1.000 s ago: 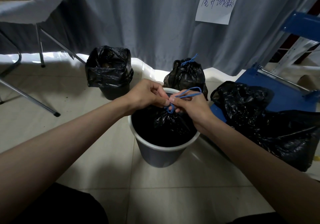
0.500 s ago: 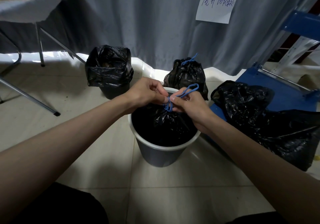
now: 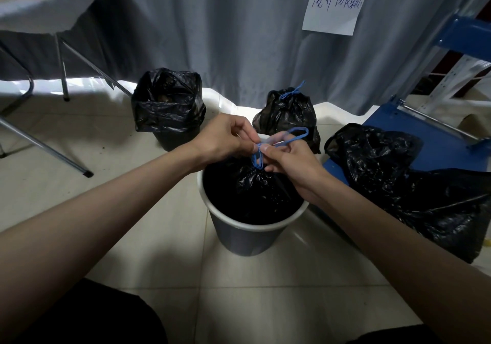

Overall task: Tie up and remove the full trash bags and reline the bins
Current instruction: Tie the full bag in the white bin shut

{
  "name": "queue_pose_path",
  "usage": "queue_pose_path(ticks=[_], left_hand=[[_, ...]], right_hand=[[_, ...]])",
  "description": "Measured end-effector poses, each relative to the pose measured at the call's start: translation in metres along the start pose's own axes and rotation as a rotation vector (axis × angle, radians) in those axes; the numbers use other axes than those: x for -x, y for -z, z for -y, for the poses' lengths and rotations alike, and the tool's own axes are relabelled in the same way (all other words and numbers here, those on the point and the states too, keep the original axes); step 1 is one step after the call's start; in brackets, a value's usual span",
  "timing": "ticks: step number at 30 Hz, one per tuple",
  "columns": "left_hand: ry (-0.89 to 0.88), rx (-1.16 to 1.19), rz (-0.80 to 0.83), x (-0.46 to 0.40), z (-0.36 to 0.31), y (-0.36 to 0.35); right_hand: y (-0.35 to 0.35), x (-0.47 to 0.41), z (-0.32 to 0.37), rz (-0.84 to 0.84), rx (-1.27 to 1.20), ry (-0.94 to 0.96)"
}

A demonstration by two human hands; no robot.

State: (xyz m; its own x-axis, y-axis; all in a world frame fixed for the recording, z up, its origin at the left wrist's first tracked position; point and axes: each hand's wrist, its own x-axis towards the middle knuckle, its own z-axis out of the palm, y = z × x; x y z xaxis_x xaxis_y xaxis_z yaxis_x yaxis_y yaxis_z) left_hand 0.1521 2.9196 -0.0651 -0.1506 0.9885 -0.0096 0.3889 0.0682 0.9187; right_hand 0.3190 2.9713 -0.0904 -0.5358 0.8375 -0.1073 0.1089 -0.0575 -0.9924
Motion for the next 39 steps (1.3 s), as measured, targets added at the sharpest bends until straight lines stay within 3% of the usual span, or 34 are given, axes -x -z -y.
queue_pose_path(ticks=[9, 18, 24, 32, 39], left_hand=[[0.016, 0.026, 0.016, 0.002, -0.001, -0.004], [0.053, 0.083, -0.162, -0.004, 0.001, 0.003], [0.022, 0.069, -0.073, -0.001, -0.008, 0.003], [-0.059, 0.064, 0.009, 0.003, -0.02, 0.002], [-0.003, -0.069, 0.107, -0.002, -0.021, 0.014]], right_hand=[[0.0, -0.002, -0.012, -0.046, 0.277, 0.035], [0.004, -0.005, -0.017, -0.104, 0.044, -0.013], [0.003, -0.007, -0.018, -0.083, 0.015, 0.012], [-0.003, -0.009, -0.02, -0.105, 0.323, 0.126], [0.003, -0.009, -0.018, -0.266, 0.196, 0.009]])
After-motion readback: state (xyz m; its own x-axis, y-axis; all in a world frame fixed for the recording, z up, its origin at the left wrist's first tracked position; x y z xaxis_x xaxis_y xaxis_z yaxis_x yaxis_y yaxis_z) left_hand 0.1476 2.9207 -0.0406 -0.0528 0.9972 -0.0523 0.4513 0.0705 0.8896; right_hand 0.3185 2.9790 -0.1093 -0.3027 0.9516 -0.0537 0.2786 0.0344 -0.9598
